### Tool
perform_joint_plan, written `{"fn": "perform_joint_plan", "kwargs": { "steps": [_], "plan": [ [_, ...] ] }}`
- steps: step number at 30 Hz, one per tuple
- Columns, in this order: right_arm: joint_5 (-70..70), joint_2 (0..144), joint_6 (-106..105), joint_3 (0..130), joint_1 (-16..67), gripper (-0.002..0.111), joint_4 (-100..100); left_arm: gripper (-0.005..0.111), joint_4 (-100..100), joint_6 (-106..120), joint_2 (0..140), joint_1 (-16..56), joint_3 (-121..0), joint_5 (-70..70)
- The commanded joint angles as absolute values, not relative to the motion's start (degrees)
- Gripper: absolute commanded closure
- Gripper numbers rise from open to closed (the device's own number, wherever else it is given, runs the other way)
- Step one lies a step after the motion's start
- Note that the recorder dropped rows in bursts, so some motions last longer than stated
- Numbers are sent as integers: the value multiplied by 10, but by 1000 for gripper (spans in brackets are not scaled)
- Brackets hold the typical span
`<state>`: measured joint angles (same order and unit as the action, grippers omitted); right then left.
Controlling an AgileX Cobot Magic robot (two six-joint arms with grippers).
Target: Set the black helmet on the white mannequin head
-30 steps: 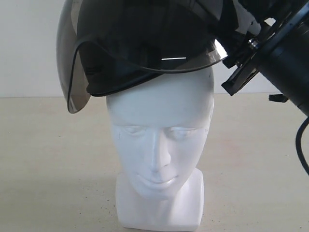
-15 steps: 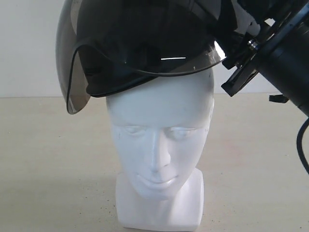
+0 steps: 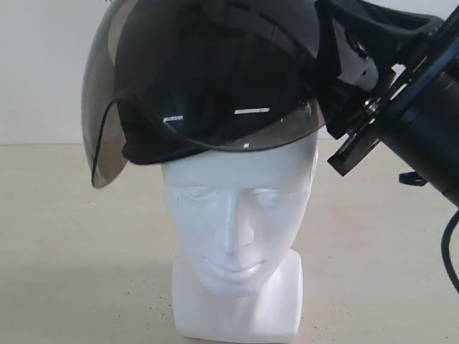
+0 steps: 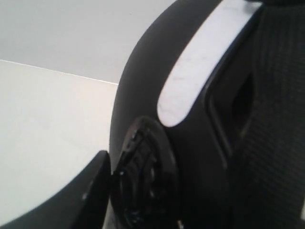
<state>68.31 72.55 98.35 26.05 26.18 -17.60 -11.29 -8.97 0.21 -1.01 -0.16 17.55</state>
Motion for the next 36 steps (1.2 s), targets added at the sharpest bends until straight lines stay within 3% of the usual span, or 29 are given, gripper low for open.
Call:
{"fn": "perform_joint_plan", "kwargs": {
  "steps": [1,15,36],
  "plan": [
    [614,732,924,246,252,108,-183,102,-114,-89,0,-7,0,176],
    [621,732,924,244,252,108,-157,102,-114,-89,0,-7,0,176],
    [677,732,924,132,252,108,-109,102,-114,-89,0,-7,0,176]
  ]
}}
